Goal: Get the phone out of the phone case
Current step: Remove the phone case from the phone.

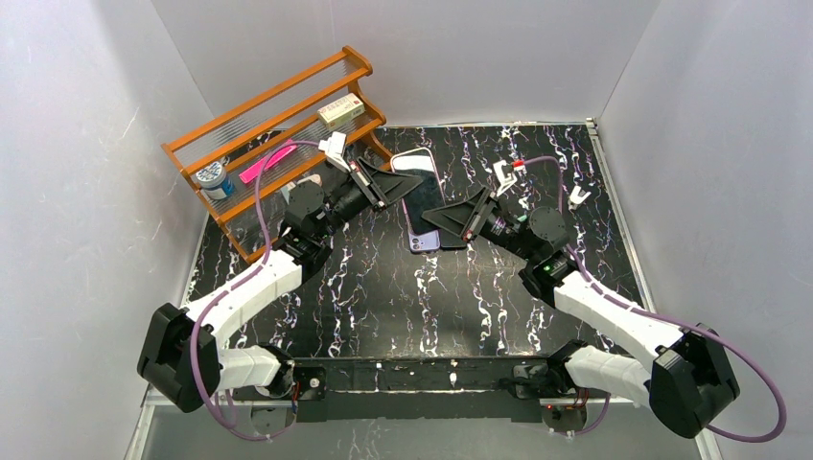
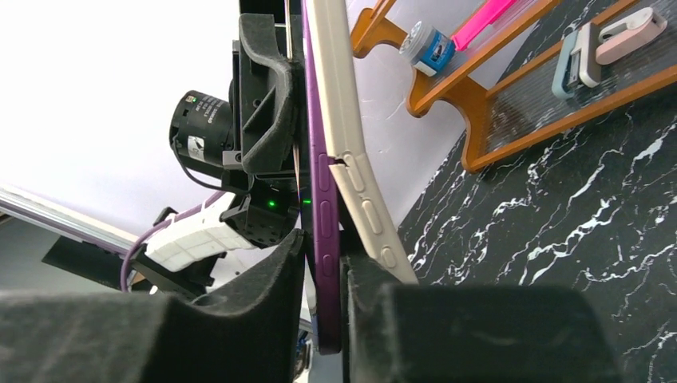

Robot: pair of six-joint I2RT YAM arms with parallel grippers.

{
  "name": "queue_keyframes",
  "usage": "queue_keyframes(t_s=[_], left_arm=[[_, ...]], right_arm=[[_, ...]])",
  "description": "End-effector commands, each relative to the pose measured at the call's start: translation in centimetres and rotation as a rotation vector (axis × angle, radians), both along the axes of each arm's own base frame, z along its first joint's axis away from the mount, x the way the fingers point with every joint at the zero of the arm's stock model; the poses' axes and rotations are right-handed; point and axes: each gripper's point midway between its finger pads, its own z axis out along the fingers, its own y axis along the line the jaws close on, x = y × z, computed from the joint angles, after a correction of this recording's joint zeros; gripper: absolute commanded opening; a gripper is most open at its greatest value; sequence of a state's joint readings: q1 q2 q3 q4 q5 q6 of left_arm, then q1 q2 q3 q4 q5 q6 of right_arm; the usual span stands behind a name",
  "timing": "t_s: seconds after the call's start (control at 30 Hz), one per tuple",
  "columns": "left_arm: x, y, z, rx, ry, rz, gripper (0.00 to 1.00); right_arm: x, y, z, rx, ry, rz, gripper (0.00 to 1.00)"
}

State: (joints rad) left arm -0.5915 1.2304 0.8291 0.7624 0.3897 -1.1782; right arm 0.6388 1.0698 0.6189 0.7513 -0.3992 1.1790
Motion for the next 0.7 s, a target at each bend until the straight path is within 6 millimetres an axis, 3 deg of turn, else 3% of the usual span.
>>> queue_keyframes(t_s=[0.0, 0.13, 0.23, 0.3, 0.47, 0.67], left_arm=[[-6.8, -2.0, 2.9, -0.009, -0.142, -0.227, 0.05], [-4.7, -0.9, 1.4, 0.113, -0.149, -0.081, 0.30], [-3.8, 0.4, 1.2, 0.144, -0.157, 0.022, 0.51], [-3.6, 1.1, 1.0, 0.151, -0.157, 0.063, 0.60], [-3.9, 2.8, -0.3, 0.145, -0.129, 0.130, 0.69], [-4.4, 4.0, -2.1, 0.216, -0.107, 0.161, 0.72]], right_arm=[[1.7, -0.4, 4.6, 0.074, -0.125, -0.082, 0.20], [1.4, -0.6, 5.1, 0.080, -0.125, -0.069, 0.01], [1.5, -1.0, 5.6, 0.088, -0.120, -0.083, 0.01], [1.7, -1.3, 6.0, 0.096, -0.117, -0.097, 0.01], [2.1, -1.6, 7.5, 0.125, -0.113, -0.113, 0.01], [2.8, -1.7, 8.1, 0.135, -0.099, -0.141, 0.01]])
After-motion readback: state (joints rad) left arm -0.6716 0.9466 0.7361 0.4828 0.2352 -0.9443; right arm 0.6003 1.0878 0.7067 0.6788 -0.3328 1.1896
